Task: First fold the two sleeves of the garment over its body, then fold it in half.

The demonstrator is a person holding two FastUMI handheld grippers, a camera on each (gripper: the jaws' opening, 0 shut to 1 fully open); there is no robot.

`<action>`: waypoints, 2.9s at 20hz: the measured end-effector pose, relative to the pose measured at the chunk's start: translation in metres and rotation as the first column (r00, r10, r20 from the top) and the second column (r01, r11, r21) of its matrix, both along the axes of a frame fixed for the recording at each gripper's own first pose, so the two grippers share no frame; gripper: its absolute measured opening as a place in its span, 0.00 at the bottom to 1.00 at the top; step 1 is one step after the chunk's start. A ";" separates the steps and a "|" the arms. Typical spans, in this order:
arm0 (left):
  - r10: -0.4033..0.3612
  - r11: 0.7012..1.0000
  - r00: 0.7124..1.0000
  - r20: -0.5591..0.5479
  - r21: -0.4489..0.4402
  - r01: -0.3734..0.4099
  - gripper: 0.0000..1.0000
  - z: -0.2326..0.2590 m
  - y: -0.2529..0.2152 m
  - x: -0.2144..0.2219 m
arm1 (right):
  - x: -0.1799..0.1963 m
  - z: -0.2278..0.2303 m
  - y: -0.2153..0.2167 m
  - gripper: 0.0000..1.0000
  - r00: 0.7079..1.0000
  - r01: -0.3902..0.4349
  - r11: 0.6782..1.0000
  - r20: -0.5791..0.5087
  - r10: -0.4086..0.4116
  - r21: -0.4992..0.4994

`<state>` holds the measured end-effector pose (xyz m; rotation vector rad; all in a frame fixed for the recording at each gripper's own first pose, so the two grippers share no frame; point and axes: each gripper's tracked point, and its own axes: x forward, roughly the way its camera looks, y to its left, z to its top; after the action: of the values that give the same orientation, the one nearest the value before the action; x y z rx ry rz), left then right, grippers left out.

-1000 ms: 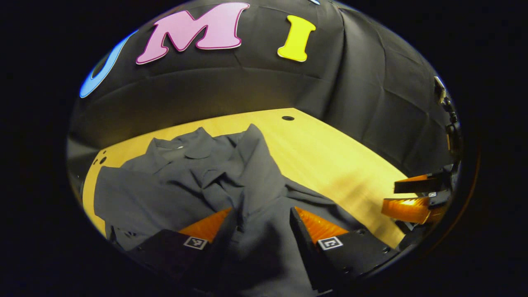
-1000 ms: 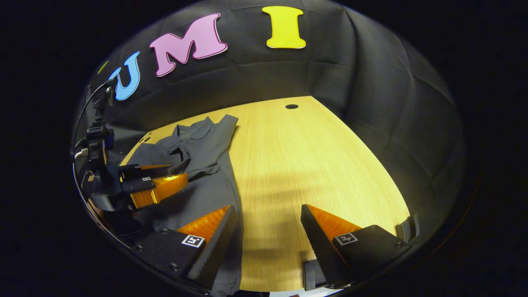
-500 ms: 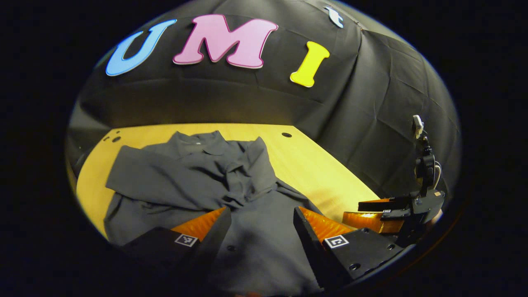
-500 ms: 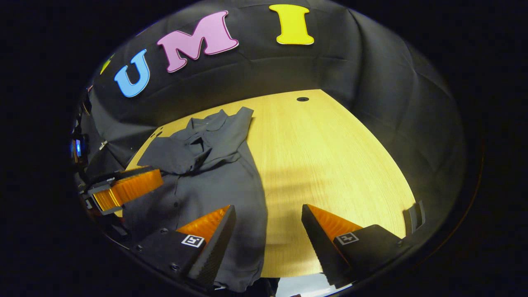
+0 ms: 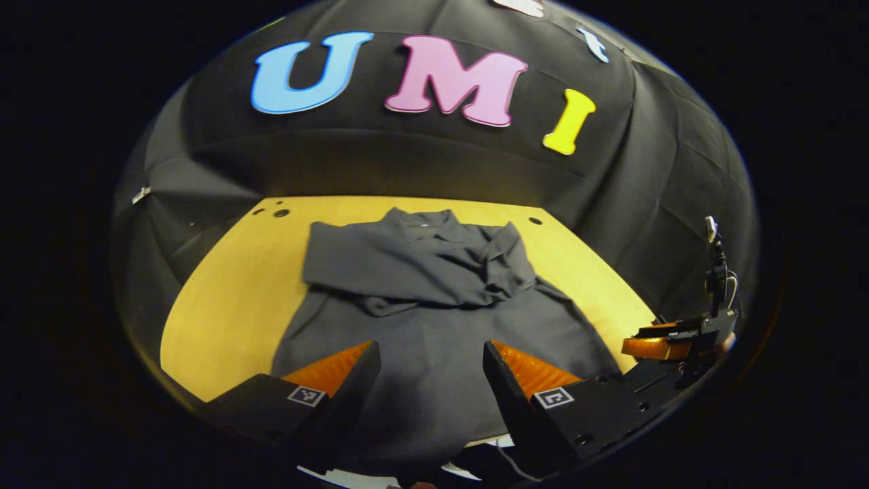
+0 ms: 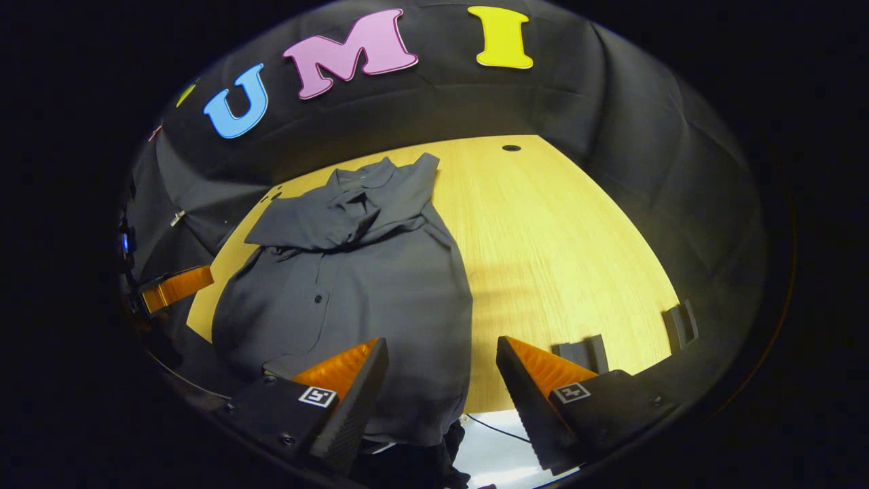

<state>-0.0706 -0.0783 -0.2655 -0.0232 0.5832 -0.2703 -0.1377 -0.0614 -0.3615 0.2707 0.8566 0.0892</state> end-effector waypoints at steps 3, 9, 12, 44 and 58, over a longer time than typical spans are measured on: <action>0.071 0.997 0.997 -0.040 0.025 -0.070 0.96 -0.016 0.049 -0.013 | -0.008 -0.007 0.011 0.99 1.000 -0.007 1.000 -0.025 0.007 -0.006; 0.189 0.982 0.974 -0.127 0.026 -0.188 0.96 -0.056 0.114 -0.032 | -0.022 -0.032 0.022 0.99 0.996 -0.010 1.000 -0.092 0.008 -0.029; 0.212 0.977 0.952 -0.220 0.038 -0.209 0.96 -0.090 0.132 -0.047 | -0.028 -0.042 0.026 0.99 0.993 -0.008 1.000 -0.122 0.004 -0.030; 0.035 0.999 0.984 -0.175 0.047 -0.027 0.06 -0.050 0.069 0.023 | 0.052 0.009 0.038 0.05 0.998 -0.002 0.999 0.066 0.000 0.035; 0.063 0.995 0.998 0.006 -0.075 -0.063 0.06 0.046 0.043 0.094 | 0.155 0.105 0.029 0.05 0.943 0.051 0.989 0.319 -0.094 0.141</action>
<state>0.0234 -0.0356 -0.2199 -0.1129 0.5626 -0.2307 0.0169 -0.0329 -0.2565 0.3983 0.5119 0.1181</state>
